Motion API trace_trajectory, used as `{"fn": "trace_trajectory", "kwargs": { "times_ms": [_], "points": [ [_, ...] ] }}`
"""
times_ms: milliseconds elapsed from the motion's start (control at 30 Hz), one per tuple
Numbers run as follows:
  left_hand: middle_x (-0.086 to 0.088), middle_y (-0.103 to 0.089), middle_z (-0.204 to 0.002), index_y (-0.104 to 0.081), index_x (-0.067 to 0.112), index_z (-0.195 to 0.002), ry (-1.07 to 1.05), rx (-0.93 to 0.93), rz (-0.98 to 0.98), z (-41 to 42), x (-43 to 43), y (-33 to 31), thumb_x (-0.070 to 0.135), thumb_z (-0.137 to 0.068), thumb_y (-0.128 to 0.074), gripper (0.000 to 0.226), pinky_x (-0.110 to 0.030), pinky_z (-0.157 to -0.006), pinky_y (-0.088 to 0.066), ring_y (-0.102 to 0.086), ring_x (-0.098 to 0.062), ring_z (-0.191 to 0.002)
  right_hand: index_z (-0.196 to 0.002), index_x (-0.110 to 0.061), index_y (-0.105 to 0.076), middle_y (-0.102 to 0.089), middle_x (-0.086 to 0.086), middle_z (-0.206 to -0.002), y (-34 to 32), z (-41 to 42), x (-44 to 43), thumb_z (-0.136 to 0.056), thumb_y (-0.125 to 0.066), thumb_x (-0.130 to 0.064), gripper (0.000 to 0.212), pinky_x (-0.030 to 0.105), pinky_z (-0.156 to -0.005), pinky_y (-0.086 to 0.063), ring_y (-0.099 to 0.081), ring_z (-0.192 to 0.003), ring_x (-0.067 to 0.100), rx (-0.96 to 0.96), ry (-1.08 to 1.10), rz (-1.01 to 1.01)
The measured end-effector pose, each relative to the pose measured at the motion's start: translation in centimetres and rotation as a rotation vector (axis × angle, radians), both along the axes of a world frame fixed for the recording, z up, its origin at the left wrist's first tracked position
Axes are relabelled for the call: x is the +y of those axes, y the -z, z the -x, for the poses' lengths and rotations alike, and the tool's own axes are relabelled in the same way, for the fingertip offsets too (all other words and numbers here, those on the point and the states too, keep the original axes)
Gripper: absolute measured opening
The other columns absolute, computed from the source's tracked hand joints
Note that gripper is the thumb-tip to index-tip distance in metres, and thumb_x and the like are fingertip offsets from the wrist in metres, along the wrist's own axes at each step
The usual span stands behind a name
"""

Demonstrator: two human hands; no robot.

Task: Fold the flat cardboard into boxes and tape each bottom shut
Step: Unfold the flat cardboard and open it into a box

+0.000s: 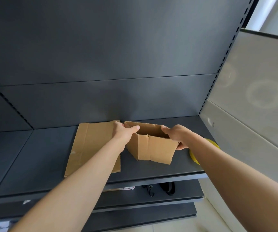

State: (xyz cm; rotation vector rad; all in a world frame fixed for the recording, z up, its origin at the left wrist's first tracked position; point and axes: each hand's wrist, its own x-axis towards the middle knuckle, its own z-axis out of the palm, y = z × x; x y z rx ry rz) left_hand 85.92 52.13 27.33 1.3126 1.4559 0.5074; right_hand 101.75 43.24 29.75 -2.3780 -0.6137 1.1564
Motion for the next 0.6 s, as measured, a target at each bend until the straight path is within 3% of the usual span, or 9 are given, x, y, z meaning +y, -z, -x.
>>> {"fn": "trace_trajectory", "kwargs": {
  "times_ms": [167, 333, 433, 500, 600],
  "points": [
    [-0.003, -0.048, -0.137, -0.042, 0.013, -0.137, 0.088, -0.043, 0.031, 0.0, 0.2, -0.4, 0.025, -0.084, -0.071, 0.061, -0.044, -0.099, -0.041, -0.045, -0.027, -0.127, -0.115, -0.01, -0.05, -0.055, 0.009, -0.09, -0.3, 0.3, 0.5, -0.095, -0.039, -0.057, 0.052, 0.035, -0.07, -0.055, -0.057, -0.077, 0.023, 0.081, -0.004, -0.014],
    [-0.005, -0.044, -0.141, -0.035, 0.017, -0.143, 0.12, -0.027, 0.027, -0.1, 0.7, -0.5, 0.012, -0.087, -0.066, 0.064, -0.045, -0.1, -0.041, -0.043, -0.029, -0.128, -0.116, -0.007, -0.048, -0.054, 0.011, -0.103, 0.2, 0.3, 0.6, -0.095, -0.038, -0.057, 0.055, 0.033, -0.07, -0.053, -0.058, -0.088, 0.027, -0.014, -0.036, -0.043],
    [-0.005, -0.042, -0.142, -0.032, 0.017, -0.145, 0.174, -0.001, 0.011, 0.1, 0.7, -0.6, 0.003, -0.089, -0.059, 0.064, -0.039, -0.093, -0.044, -0.043, -0.029, -0.126, -0.107, -0.005, -0.048, -0.049, 0.009, -0.084, 0.3, 0.1, 0.7, -0.096, -0.037, -0.055, 0.052, 0.029, -0.055, -0.046, -0.05, -0.07, 0.024, -0.045, -0.041, -0.039],
    [-0.006, -0.042, -0.141, -0.031, 0.017, -0.147, 0.215, 0.0, -0.001, 0.4, 0.7, -0.5, -0.001, -0.089, -0.054, 0.065, -0.03, -0.08, -0.046, -0.049, -0.024, -0.111, -0.101, -0.004, -0.048, -0.044, 0.008, -0.073, 0.4, 0.0, 0.9, -0.098, -0.037, -0.052, 0.049, 0.028, -0.048, -0.044, -0.048, -0.06, 0.022, -0.052, -0.017, -0.06],
    [-0.005, -0.046, -0.131, -0.032, 0.019, -0.148, 0.251, -0.011, 0.005, 1.0, 0.8, -0.5, -0.006, -0.089, -0.051, 0.066, -0.021, -0.058, -0.039, -0.046, -0.01, -0.075, -0.099, -0.005, -0.047, -0.048, 0.011, -0.079, 0.3, -0.2, 1.3, -0.1, -0.038, -0.045, 0.041, 0.031, -0.045, -0.048, -0.05, -0.055, 0.024, -0.065, 0.025, -0.092]
  ]
}}
